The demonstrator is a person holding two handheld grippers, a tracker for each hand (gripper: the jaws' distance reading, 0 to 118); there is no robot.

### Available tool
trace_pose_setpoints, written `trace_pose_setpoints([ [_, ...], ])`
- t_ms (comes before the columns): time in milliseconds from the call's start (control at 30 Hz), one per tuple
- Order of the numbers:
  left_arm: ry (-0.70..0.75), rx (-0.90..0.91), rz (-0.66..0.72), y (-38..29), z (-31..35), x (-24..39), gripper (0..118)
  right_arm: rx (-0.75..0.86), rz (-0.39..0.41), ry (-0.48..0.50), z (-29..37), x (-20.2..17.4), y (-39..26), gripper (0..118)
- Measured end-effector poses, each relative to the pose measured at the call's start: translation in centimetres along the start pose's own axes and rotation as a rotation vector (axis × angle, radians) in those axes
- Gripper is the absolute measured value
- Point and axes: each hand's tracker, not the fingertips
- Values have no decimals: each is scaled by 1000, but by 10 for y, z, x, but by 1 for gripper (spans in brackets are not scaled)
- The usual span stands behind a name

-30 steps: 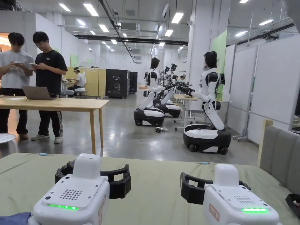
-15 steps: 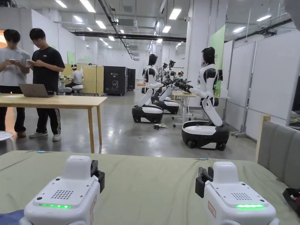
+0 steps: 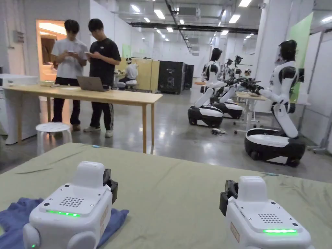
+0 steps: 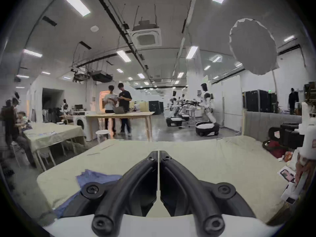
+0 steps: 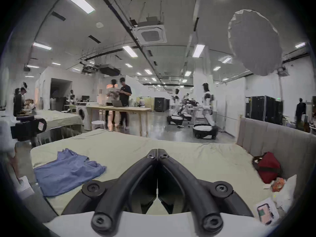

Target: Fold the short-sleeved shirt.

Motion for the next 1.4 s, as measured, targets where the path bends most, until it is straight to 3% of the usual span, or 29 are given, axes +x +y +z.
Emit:
trace_pose_setpoints([
  [133, 109, -127, 9, -17, 1, -69, 0, -26, -3, 177, -26, -73, -6, 0],
  [200, 79, -371, 23, -31, -15, -108, 0, -53, -4, 250, -37, -103, -15, 0],
  [333, 59, -556, 59, -65, -48, -149, 4, -106, 8, 319, -55, -137, -42, 0],
  [367, 45, -563, 77, -74, -58, -154, 15, -119, 22, 322, -59, -142, -49, 0],
  [400, 34, -588, 95, -83, -69, -162, 44, -132, 38, 323, -64, -146, -57, 0],
  [433, 53, -575, 62, -90, -86, -157, 88, -145, 51, 325, -67, -145, -64, 0],
  [467, 46, -608, 45, -99, -101, -153, 118, -162, 67, 323, -72, -146, -71, 0],
  [533, -1, -628, -10, -122, -142, -146, 118, -190, 83, 310, -80, -144, -84, 0],
  [700, -27, -796, 16, -186, -254, -128, 118, -279, 92, 255, -95, -125, -112, 0],
  [800, -11, -866, 52, -219, -274, -119, 118, -331, 101, 238, -104, -115, -128, 0],
  [867, 97, -926, 2, -229, -276, -128, 108, -378, 117, 223, -108, -109, -138, 0],
  [900, 36, -876, 124, -222, -271, -136, 107, -386, 129, 222, -108, -107, -142, 0],
  [933, 50, -860, 129, -214, -267, -135, 102, -385, 132, 218, -107, -105, -143, 0],
  [1000, 45, -831, 71, -213, -276, -147, 33, -386, 123, 212, -105, -98, -143, 0],
  [1033, 53, -819, 47, -212, -279, -148, 5, -390, 98, 216, -104, -95, -142, 0],
  [1200, 27, -754, 97, -185, -261, -120, 5, -371, 16, 157, -85, -65, -132, 1],
  [1400, -221, -617, 74, -109, -243, -9, 5, -333, -27, 48, -41, -3, -109, 1],
])
